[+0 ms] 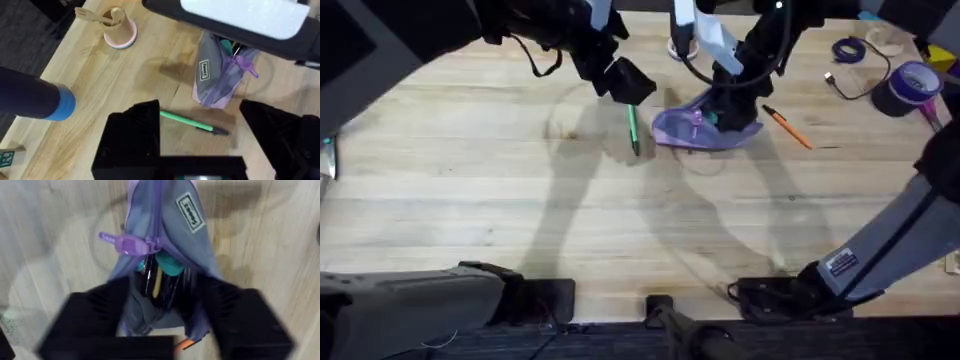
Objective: Unzip the bag, pick up the pens from the table one at a time and place them inside, then zip the bag closed.
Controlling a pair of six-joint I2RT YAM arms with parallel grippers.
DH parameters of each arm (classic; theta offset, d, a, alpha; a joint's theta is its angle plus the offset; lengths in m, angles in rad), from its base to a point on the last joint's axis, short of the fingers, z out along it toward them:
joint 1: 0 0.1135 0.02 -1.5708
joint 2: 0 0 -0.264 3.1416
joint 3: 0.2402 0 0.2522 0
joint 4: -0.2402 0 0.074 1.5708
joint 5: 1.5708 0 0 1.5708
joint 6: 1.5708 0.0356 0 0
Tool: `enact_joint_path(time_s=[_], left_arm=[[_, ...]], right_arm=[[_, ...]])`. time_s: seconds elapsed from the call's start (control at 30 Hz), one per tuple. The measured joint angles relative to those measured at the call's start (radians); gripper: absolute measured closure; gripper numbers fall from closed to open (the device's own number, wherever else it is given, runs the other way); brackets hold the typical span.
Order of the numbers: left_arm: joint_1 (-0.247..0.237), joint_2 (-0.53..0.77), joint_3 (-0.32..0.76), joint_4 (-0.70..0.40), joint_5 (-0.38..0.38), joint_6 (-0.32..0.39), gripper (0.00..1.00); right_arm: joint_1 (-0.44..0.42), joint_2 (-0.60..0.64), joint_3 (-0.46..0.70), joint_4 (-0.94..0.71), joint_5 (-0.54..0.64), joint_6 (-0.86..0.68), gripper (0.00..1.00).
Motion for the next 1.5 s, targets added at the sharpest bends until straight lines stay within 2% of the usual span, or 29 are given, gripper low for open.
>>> enact_joint_path(time_s=[0.03,0.07,0.1,0.53,0.7,0.87,0.9,0.93,1.23,1.5], left_arm=[[0.0,0.0,0.0,0.0,0.0,0.0,0.007],[0.0,0.0,0.0,0.0,0.0,0.0,0.007],[0.0,0.0,0.0,0.0,0.0,0.0,0.007],[0.0,0.0,0.0,0.0,0.0,0.0,0.007],[0.0,0.0,0.0,0.0,0.0,0.0,0.007],[0.0,0.0,0.0,0.0,0.0,0.0,0.008],[0.0,0.0,0.0,0.0,0.0,0.0,0.008],[0.0,0.0,0.0,0.0,0.0,0.0,0.008],[0.0,0.0,0.0,0.0,0.0,0.0,0.007],[0.0,0.0,0.0,0.0,0.0,0.0,0.007]], right_arm=[[0.0,0.0,-0.001,0.0,-0.003,0.0,0.09],[0.0,0.0,-0.003,0.0,-0.004,-0.004,0.032],[0.001,0.0,-0.005,0.0,-0.004,-0.004,0.014],[-0.006,-0.003,-0.005,-0.007,-0.033,-0.005,0.006],[-0.048,-0.073,-0.01,-0.024,-0.08,-0.002,0.006],[-0.145,-0.218,-0.01,-0.028,-0.114,0.024,0.005],[-0.225,-0.28,-0.01,-0.037,-0.121,0.055,0.006],[-0.255,-0.294,-0.01,-0.038,-0.123,0.073,0.006],[-0.475,-0.32,-0.01,-0.065,-0.122,0.235,0.006],[-0.576,-0.32,-0.016,-0.093,-0.084,0.286,0.006]])
